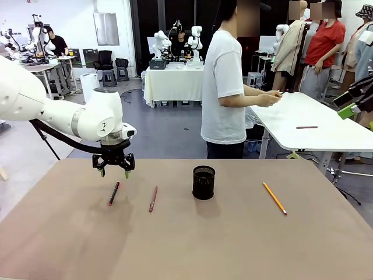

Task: Place the pens into the pen holder.
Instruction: Pick up a writing instrument from the table and place it into the Pen holder.

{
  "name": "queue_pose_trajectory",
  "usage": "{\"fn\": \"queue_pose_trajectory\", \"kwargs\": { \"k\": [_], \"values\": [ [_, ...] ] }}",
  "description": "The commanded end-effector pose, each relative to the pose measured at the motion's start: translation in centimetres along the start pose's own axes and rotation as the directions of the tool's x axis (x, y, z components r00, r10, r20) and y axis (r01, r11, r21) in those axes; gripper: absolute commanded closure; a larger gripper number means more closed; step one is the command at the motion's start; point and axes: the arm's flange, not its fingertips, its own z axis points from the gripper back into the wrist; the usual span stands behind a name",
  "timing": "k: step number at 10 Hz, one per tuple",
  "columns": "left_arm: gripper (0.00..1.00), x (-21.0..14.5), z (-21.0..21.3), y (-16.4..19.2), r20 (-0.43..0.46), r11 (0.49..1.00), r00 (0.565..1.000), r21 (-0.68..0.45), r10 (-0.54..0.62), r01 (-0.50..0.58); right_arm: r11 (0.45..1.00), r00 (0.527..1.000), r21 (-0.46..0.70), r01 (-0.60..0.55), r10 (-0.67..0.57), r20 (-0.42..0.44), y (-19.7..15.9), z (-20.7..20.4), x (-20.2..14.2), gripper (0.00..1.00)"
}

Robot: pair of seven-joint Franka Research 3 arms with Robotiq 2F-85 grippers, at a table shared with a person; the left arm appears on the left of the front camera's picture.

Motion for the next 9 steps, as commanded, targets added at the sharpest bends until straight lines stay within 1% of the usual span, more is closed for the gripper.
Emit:
{"fn": "queue_pose_trajectory", "kwargs": {
  "k": [1,4,8,9],
  "values": [
    [0.0,1.4,-0.8,0.4,-0.045,1.0,0.999,0.008,-0.011,0.011,1.0,1.0,0.007,-0.007,0.007,0.015,0.0,0.0,0.0,0.0],
    [0.0,2.2,-3.0,0.8,-0.12,0.997,0.99,-0.037,-0.068,0.064,1.0,1.0,0.007,-0.007,0.007,0.015,0.0,0.0,0.0,0.0],
    [0.0,2.4,-4.2,0.7,-0.158,0.994,0.984,-0.077,-0.085,0.073,1.0,1.0,0.007,-0.007,0.007,0.015,0.0,0.0,0.0,0.0],
    [0.07,2.3,-4.3,0.6,-0.157,0.995,0.984,-0.066,-0.083,0.073,1.0,1.0,0.007,-0.007,0.007,0.015,0.0,0.0,0.0,0.0]
  ]
}}
